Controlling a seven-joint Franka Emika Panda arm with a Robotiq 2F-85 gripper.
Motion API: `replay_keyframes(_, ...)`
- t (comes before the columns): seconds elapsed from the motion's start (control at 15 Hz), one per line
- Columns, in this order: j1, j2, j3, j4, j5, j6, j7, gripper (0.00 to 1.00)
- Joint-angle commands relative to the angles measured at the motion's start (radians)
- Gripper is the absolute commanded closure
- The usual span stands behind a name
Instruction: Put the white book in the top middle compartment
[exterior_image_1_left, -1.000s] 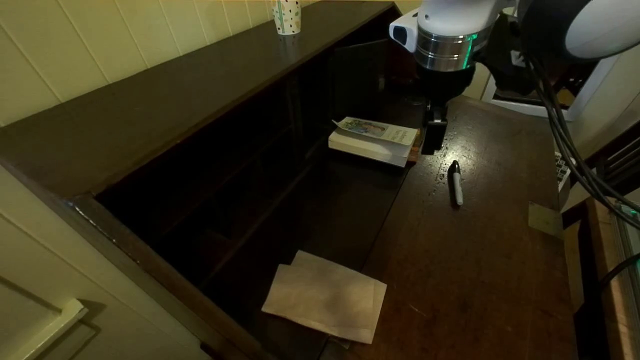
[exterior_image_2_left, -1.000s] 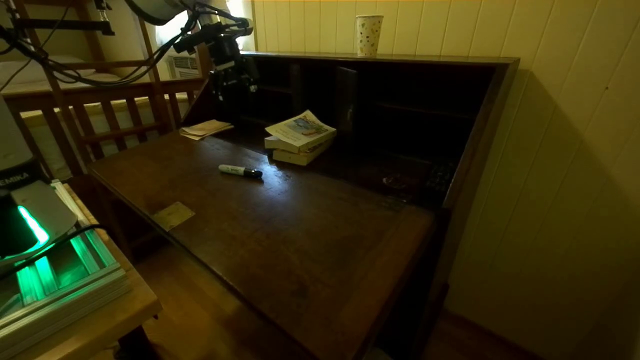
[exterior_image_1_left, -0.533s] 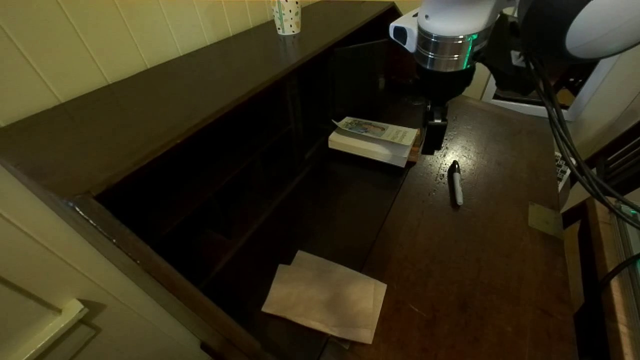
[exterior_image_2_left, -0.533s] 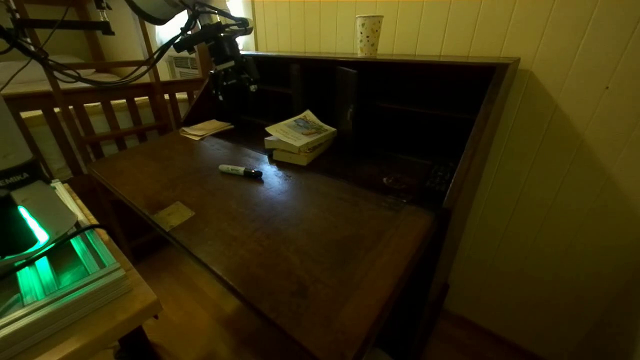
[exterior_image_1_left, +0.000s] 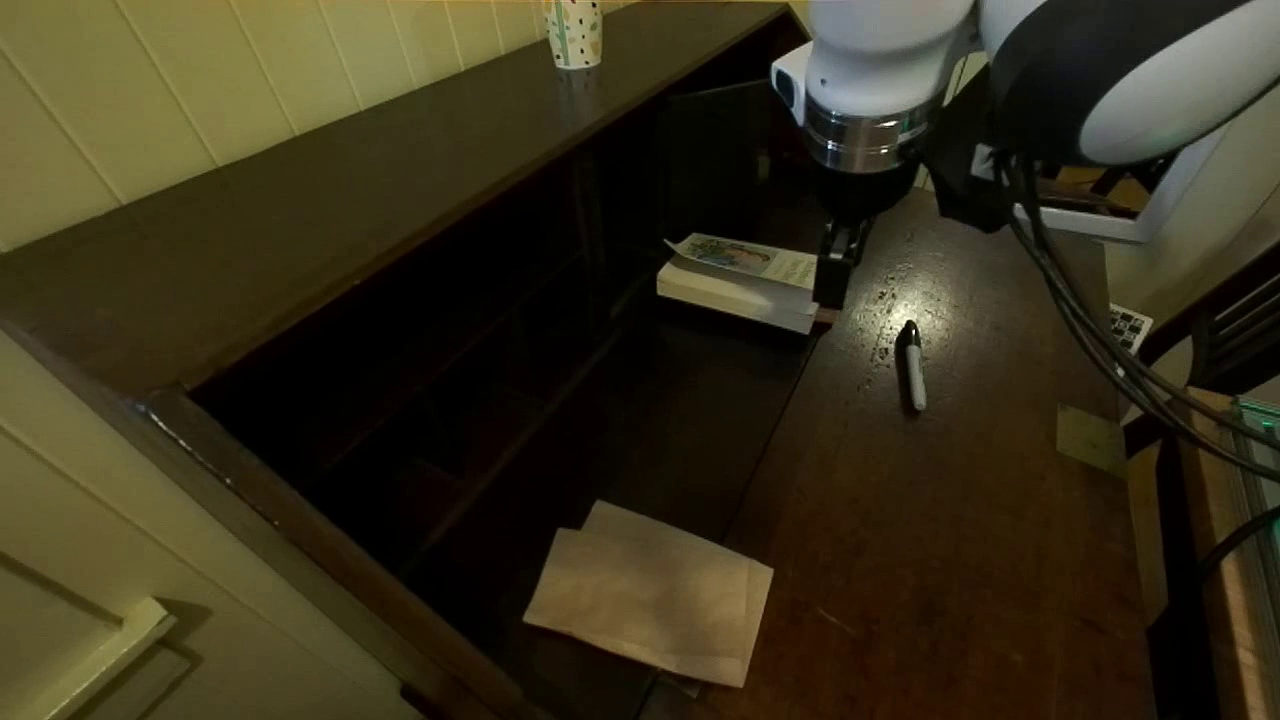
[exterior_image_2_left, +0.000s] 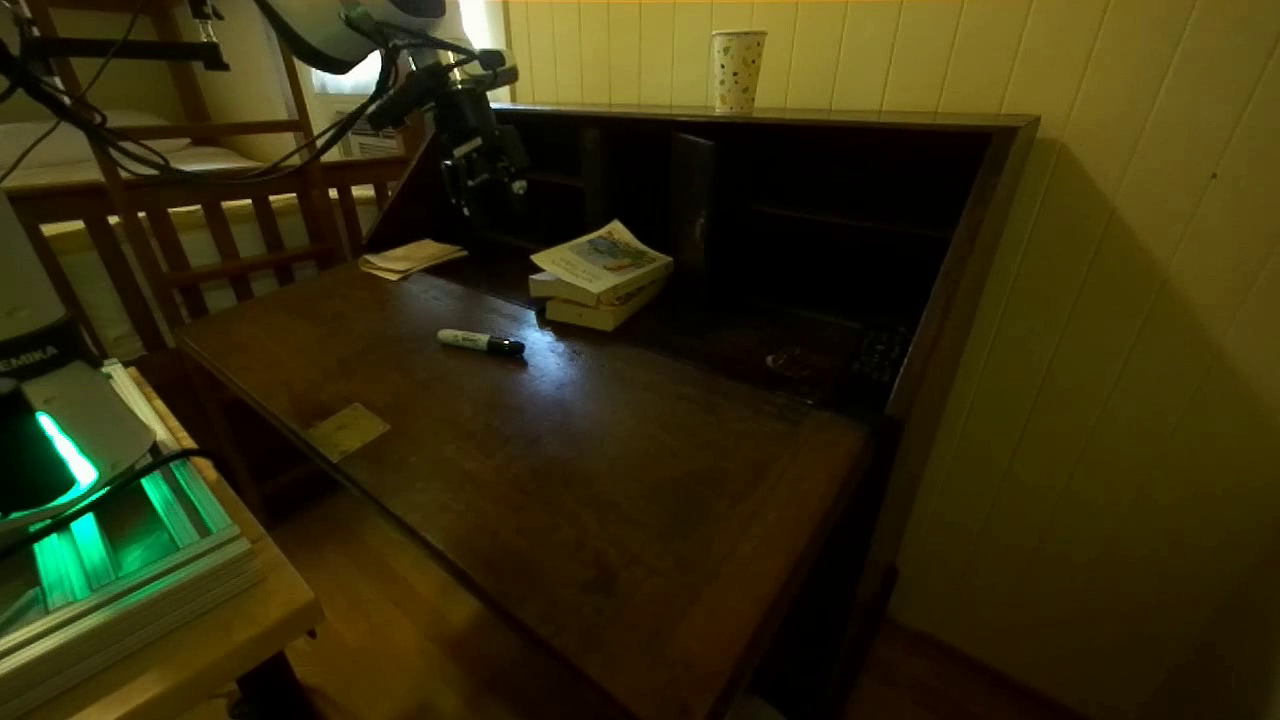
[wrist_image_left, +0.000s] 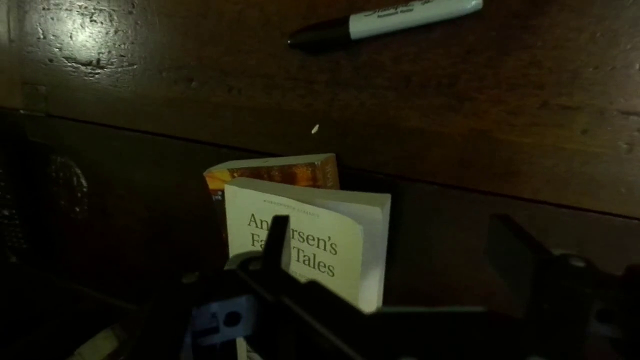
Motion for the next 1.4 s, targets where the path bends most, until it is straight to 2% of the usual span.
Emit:
replay_keyframes(0.0,0.010,0.123,-0.008,0.089,-0.068,0.035,0.146,0.00)
replay_keyframes(0.33,0.044,0.238,-0.041,0.167,-0.140,0.082,0.223,0.00)
replay_keyframes(0.67,0.082,0.326,-0.073,0.235,-0.202,0.073,0.224,0.00)
replay_keyframes(1.33,0.124,0.413,-0.114,0.286,-0.329,0.053,0.238,0.00)
